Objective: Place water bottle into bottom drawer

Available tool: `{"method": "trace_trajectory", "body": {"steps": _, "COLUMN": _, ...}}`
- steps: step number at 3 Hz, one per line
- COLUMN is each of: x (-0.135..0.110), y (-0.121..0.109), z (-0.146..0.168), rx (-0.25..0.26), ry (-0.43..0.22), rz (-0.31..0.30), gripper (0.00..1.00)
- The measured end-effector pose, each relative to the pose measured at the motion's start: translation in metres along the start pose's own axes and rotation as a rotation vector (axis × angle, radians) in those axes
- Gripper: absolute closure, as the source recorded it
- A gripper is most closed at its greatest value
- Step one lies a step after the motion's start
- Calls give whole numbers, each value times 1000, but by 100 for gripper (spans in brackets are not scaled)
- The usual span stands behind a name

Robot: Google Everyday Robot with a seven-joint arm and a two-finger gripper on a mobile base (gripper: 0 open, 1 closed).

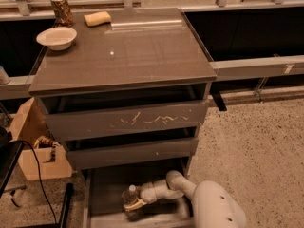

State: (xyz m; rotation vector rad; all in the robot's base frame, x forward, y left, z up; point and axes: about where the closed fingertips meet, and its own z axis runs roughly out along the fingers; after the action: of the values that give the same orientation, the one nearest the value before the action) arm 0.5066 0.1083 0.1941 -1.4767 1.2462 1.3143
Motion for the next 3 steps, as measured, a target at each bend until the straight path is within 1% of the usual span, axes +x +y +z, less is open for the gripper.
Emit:
{"method": "trace_trajectory", "body": {"steps": 2, "x": 9, "y": -3, "z": 2, "rx": -1, "ry": 70, "rz": 11, "gripper": 100}}
{"method": "trace_trajectory", "body": {"steps": 3, "x": 30, "y": -2, "z": -1, "rx": 13, "ry": 87, "rz": 2, "gripper": 100}}
